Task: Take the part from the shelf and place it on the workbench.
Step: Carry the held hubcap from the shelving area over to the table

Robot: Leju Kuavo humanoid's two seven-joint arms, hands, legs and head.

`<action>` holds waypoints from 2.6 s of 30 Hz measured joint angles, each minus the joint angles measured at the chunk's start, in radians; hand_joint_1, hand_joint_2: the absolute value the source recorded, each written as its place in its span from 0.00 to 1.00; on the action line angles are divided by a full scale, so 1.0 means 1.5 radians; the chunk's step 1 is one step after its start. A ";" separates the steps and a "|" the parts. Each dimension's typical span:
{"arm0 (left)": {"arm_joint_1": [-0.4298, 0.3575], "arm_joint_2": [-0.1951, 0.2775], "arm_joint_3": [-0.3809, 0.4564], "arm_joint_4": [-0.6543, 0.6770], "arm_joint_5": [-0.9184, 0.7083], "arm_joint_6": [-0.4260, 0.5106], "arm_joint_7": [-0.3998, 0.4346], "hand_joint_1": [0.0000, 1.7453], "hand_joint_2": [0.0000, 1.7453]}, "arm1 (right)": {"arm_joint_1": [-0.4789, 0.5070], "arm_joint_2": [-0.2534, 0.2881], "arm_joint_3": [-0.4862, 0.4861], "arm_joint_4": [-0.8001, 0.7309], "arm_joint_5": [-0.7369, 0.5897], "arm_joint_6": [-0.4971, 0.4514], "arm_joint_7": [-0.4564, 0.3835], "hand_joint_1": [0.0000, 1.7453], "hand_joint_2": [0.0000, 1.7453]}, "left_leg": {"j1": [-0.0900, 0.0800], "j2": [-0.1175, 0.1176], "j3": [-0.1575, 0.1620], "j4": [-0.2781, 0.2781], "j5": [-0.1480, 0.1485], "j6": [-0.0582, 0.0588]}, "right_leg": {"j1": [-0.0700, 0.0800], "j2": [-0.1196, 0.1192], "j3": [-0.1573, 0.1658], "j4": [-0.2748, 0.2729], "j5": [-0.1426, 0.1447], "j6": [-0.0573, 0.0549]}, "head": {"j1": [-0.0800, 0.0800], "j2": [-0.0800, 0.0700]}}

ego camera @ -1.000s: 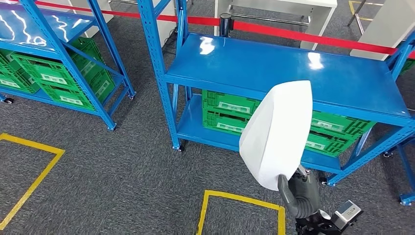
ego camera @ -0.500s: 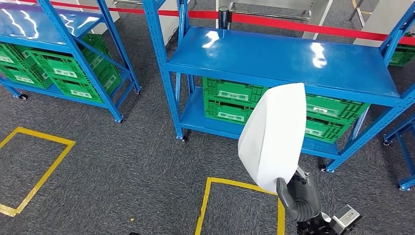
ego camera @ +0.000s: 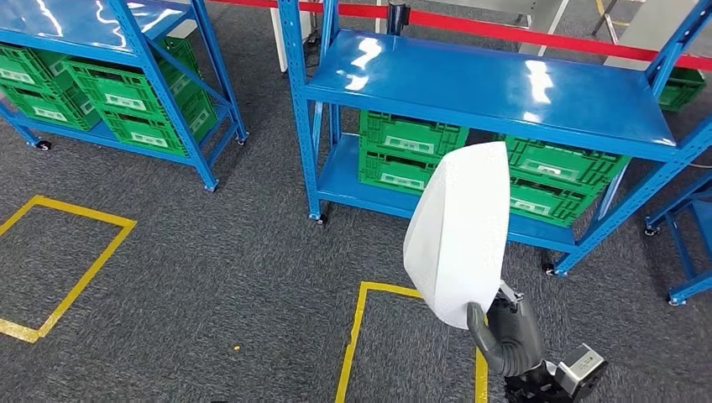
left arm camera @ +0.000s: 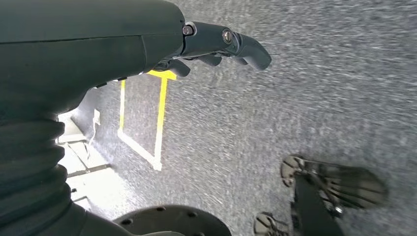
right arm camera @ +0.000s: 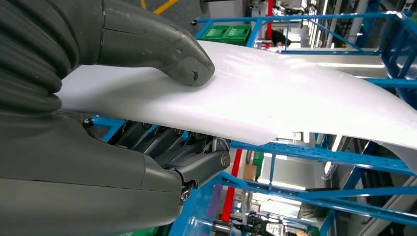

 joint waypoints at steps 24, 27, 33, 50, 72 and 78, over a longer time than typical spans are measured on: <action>0.004 0.018 0.046 0.000 0.028 -0.019 0.003 0.00 1.00 | -0.004 0.006 -0.001 0.018 -0.017 0.036 0.006 1.00 1.00 | 0.006 -0.001 0.073 -0.020 -0.051 -0.001 | -0.002 -0.003 -0.047 -0.111 0.053 0.003 | 0.000 0.000; 0.005 0.020 0.049 0.000 0.022 -0.019 0.005 0.00 1.00 | -0.005 0.006 0.001 0.028 -0.008 0.038 -0.003 1.00 1.00 | 0.003 0.001 0.037 -0.016 -0.023 0.004 | -0.003 -0.002 -0.070 0.016 -0.036 0.007 | 0.001 0.000; 0.005 0.019 0.051 0.000 0.020 -0.019 -0.008 0.00 1.00 | -0.008 0.003 0.004 0.042 -0.024 0.041 -0.008 1.00 1.00 | 0.000 0.001 -0.025 0.004 0.019 -0.007 | 0.005 -0.001 0.087 -0.124 -0.012 -0.009 | 0.000 0.000; 0.003 0.019 0.054 -0.001 0.020 -0.026 -0.036 0.00 1.00 | -0.018 0.002 0.018 0.060 -0.035 0.036 -0.009 1.00 1.00 | -0.001 -0.008 0.102 -0.024 -0.074 -0.025 | 0.005 -0.006 -0.014 -0.154 0.084 -0.021 | -0.007 0.000; 0.007 0.019 0.070 0.002 0.010 -0.010 -0.018 0.00 1.00 | -0.017 -0.015 0.027 0.079 -0.054 -0.031 0.005 1.00 1.00 | 0.010 -0.003 -0.063 0.133 -0.095 -0.047 | 0.001 0.000 0.047 -0.156 0.023 -0.039 | -0.008 0.000; 0.005 0.020 0.070 0.001 0.010 -0.010 -0.019 0.00 1.00 | -0.018 -0.015 0.027 0.079 -0.054 -0.032 0.006 1.00 1.00 | -0.001 -0.005 0.064 0.044 -0.063 -0.020 | 0.013 -0.001 -0.001 -0.152 0.064 -0.039 | -0.008 0.000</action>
